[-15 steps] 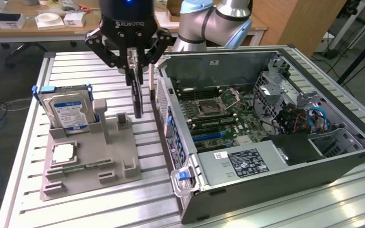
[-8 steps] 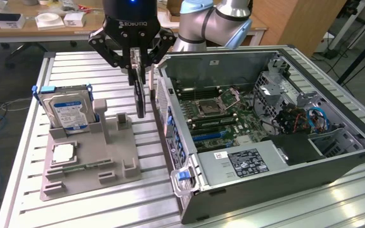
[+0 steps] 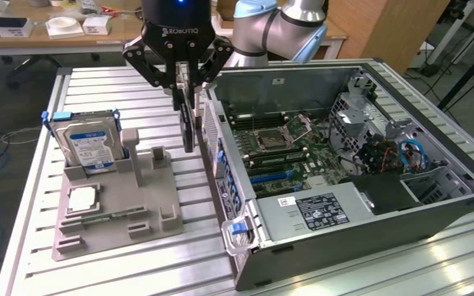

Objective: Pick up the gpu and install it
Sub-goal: 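Pick up the gpu and move the gpu toward the slot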

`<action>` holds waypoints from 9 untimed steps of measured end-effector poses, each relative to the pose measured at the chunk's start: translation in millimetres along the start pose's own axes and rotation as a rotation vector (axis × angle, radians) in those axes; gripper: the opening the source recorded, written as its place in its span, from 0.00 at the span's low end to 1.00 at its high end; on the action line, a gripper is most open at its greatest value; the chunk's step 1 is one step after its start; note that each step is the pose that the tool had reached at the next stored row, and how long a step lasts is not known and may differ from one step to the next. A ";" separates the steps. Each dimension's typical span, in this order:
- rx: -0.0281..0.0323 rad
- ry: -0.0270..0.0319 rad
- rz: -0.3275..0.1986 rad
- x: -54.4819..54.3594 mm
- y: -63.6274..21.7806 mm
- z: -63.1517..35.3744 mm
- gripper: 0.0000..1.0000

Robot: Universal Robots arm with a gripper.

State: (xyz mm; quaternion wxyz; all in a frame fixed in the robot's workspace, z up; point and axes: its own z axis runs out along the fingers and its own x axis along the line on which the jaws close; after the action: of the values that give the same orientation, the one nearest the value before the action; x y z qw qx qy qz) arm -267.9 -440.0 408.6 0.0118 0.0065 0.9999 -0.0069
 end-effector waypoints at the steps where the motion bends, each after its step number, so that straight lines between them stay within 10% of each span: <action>1: 0.0000 0.0000 0.000 -1.1 0.0 0.0 0.26; 9: 0.0001 0.0004 0.000 -12.0 0.2 0.3 0.26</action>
State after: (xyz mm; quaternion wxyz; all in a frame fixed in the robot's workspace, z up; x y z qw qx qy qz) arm -256.0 -440.0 408.6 0.0116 0.0065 0.9999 -0.0070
